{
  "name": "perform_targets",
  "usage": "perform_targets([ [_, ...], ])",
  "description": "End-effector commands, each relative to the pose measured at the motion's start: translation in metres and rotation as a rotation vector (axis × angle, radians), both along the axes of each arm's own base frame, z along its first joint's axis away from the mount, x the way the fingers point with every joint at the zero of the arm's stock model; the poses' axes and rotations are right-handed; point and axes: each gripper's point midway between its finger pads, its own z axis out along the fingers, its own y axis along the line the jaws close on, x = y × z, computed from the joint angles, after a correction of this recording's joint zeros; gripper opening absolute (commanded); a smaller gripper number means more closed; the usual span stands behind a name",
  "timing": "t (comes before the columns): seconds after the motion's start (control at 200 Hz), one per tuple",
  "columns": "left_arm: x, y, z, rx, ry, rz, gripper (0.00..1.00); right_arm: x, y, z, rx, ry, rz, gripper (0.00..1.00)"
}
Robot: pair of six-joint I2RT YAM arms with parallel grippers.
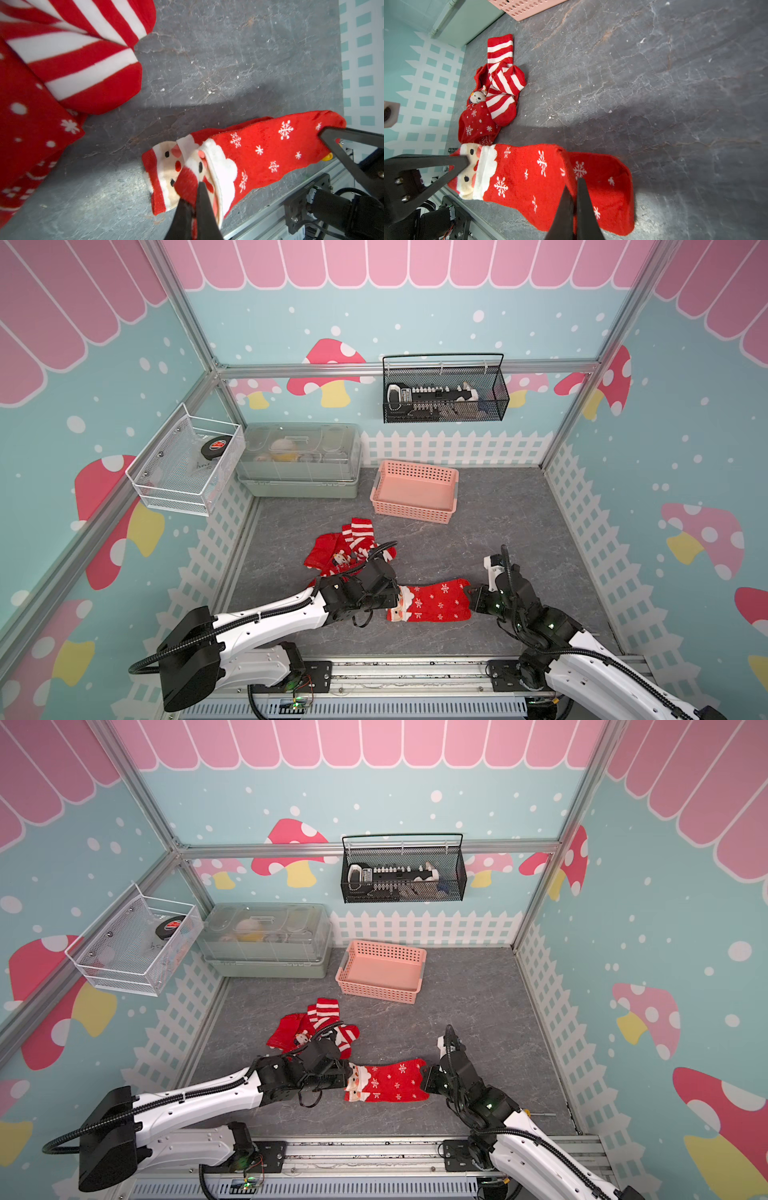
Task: Place the socks together as a pair
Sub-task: Place the sock in the sock.
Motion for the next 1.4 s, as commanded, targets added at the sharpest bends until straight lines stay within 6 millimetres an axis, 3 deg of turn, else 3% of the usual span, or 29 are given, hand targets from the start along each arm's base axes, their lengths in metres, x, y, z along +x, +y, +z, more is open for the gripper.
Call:
perform_targets([
  [0.0, 0.0, 0.003, -0.013, 0.01, 0.011, 0.049, 0.0, -0.006, 0.0, -0.013, 0.01, 0.047, -0.005, 0.0],
  [0.19, -0.002, 0.0, -0.03, 0.029, 0.02, 0.057, 0.0, -0.004, 0.008, -0.019, -0.001, 0.068, 0.022, 0.0],
  [0.325, -0.002, -0.004, -0.039, 0.026, 0.032, 0.062, 0.0, -0.002, 0.003, -0.024, -0.027, 0.063, 0.002, 0.0],
  [0.751, -0.004, -0.002, -0.036, 0.007, 0.005, 0.069, 0.0, 0.002, 0.002, -0.026, -0.059, 0.06, 0.003, 0.01],
  [1.051, -0.005, -0.001, -0.053, 0.041, 0.03, 0.074, 0.0, -0.003, -0.012, -0.05, -0.132, 0.117, -0.037, 0.05],
  [1.166, -0.006, -0.003, -0.057, 0.054, 0.042, 0.062, 0.08, -0.005, -0.017, -0.054, -0.169, 0.126, -0.04, 0.08],
  [1.246, -0.005, -0.002, -0.056, 0.061, 0.041, 0.066, 0.15, -0.006, -0.017, -0.055, -0.172, 0.13, -0.034, 0.18],
  [1.391, -0.002, 0.007, -0.048, 0.092, 0.01, 0.086, 0.38, -0.007, -0.017, -0.057, -0.187, 0.142, -0.025, 0.32],
])
